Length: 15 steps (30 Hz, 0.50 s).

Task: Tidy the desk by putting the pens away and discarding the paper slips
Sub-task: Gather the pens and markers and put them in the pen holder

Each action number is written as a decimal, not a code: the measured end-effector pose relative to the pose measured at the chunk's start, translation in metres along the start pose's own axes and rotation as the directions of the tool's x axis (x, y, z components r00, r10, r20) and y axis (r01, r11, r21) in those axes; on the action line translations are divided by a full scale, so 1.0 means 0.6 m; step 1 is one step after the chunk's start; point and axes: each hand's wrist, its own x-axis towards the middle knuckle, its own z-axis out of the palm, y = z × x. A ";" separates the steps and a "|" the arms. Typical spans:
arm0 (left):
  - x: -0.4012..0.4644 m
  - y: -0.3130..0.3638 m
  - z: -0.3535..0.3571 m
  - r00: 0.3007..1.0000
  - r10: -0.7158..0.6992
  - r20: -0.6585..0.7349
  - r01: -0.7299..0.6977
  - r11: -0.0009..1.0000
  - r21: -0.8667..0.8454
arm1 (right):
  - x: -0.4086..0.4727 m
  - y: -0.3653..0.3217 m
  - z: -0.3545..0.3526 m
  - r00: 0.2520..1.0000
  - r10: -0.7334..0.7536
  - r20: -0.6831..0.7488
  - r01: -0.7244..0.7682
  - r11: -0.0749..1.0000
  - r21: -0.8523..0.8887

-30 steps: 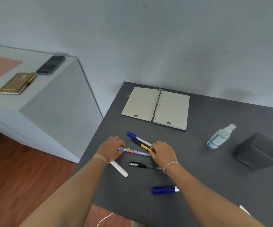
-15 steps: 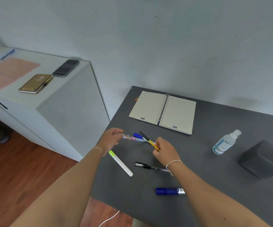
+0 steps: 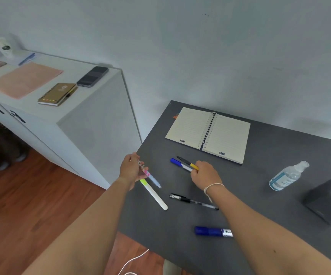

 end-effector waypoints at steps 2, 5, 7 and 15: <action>-0.004 -0.011 0.004 0.995 -0.039 -0.088 0.040 0.999 0.005 | 0.005 -0.001 0.004 1.000 -0.009 -0.003 0.009 0.999 -0.035; -0.005 -0.032 0.008 0.974 -0.040 -0.222 0.080 0.981 0.175 | 0.013 -0.002 0.012 0.999 -0.035 0.002 0.035 0.996 -0.078; -0.008 -0.048 0.009 0.966 -0.078 -0.248 0.132 0.969 0.209 | 0.018 -0.003 0.019 0.999 -0.054 0.004 0.054 0.995 -0.081; -0.017 -0.070 0.024 0.972 -0.035 -0.233 0.160 0.822 0.546 | 0.028 -0.004 0.040 0.998 -0.063 0.030 0.067 0.987 -0.144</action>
